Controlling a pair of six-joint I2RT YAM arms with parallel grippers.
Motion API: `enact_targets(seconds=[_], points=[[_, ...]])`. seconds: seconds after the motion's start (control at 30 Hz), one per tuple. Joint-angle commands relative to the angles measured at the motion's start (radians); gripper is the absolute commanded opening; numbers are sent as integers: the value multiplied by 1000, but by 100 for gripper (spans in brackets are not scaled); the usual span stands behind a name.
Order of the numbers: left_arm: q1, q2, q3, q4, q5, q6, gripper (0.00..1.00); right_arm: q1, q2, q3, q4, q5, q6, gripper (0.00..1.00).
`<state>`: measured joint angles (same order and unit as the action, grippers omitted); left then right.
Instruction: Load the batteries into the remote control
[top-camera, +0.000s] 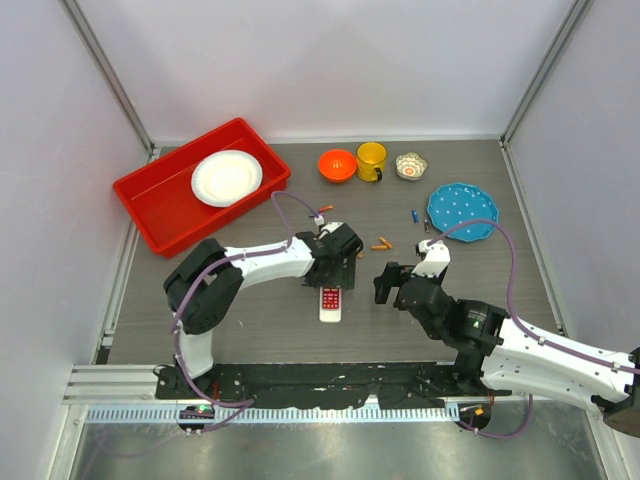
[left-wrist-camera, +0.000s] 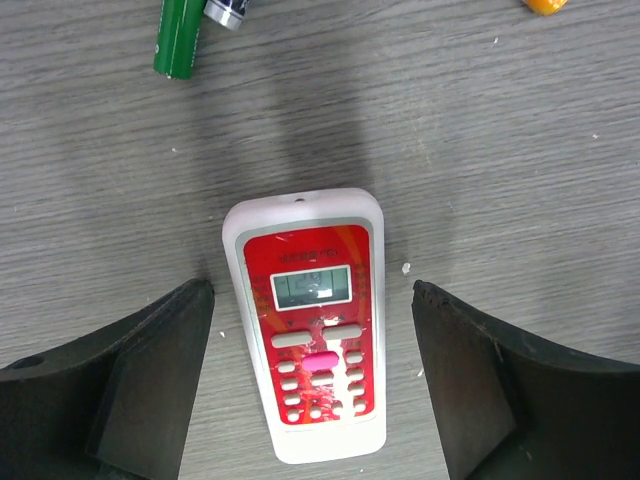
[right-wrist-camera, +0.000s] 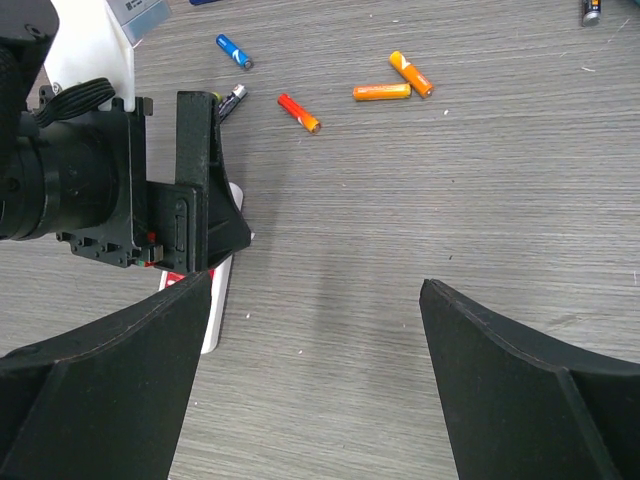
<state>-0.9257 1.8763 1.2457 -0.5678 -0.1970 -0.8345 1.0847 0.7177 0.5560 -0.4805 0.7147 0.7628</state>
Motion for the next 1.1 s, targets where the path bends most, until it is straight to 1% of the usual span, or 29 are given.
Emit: enact_targets(seconds=[0.0,0.3,0.47,0.5,0.63,0.67,0.7,0.87,0.97,1.0,1.07], points=[[-15,46,27,-18,-33,-21,83,1,-3,-4,8,35,16,91],[-38,61,43,-70,-102,-6,78,1,-12,-1,-9,51,13,90],[-44,81,40,-75,-113,-6,75,1,-17,2,-21,60,16,91],[-45,86,41,-78,-114,-6,72,1,-20,2,-24,60,18,90],[-55,99,43,-75,-114,-11,68,1,-34,5,-44,66,24,90],[-55,99,38,-72,-113,-11,65,1,-35,5,-49,68,26,90],[-56,96,37,-67,-111,-9,58,1,-38,7,-52,69,27,90],[-55,40,-3,-26,-105,-14,46,1,-52,25,-69,74,27,90],[-56,-46,-22,-3,-116,11,40,1,-55,51,-75,72,3,90],[-56,-71,-23,-4,-127,14,35,1,-55,59,-75,72,-9,90],[-55,-175,-52,22,-146,24,29,1,-54,85,-75,77,-49,90]])
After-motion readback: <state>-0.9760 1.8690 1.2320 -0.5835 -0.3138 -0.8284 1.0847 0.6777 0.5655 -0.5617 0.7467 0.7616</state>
